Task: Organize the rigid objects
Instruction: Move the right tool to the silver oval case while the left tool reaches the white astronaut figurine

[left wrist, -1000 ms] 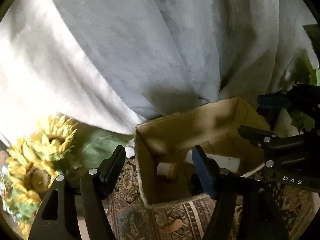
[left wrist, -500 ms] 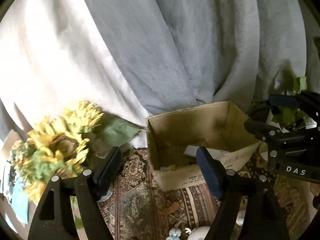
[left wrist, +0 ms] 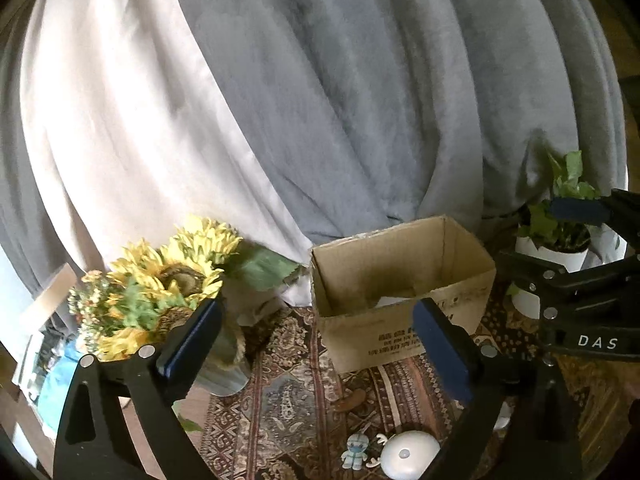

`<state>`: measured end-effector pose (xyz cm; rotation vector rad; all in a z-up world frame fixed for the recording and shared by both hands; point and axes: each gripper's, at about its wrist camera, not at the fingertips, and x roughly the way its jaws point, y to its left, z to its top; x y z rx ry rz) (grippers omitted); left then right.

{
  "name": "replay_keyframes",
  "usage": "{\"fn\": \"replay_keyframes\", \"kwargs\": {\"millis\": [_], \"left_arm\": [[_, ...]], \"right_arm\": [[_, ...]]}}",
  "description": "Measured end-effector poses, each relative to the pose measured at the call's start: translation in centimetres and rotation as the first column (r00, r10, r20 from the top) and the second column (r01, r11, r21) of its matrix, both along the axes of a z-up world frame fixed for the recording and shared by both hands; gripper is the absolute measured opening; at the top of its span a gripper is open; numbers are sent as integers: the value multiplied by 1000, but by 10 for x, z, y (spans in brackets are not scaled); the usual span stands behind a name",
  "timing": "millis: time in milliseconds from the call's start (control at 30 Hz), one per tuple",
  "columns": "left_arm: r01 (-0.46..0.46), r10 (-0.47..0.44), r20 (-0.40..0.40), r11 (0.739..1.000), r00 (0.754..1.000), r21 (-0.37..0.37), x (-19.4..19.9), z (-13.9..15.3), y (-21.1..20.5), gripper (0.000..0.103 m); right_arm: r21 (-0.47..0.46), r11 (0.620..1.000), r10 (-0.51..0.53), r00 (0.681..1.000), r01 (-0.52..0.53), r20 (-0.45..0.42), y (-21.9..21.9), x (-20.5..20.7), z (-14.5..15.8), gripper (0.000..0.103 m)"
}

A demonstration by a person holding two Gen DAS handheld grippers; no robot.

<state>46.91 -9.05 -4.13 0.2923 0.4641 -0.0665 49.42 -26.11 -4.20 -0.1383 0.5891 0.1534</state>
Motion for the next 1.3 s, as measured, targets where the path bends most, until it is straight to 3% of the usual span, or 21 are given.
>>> {"fn": "replay_keyframes", "kwargs": {"millis": [133,467,733,1000,1300], "left_arm": [[-8,7,27,1000,1000,4,-20,-3,-1,100],[-26,26,4,999,1000,-26,-50,-32,5,100],[-55,55,11,998,998,2,-73,-58,9,100],[-60,60,6,997,998,49,-82,-81,14,100],[-28,31,-56,998,998,65,-74,-109,22,97]], "right_arm": [[5,1000,-1,1000,1,14,-1,-21,-3,85],[4,1000,-10,999,10,43,-1,-54,-23,87],[-5,999,-45,998,45,39,1,-75,-48,87],[16,997,-78,997,78,-3,4,-91,-77,87],[36,986,-162,987,161,13,4,-103,-98,87]]}}
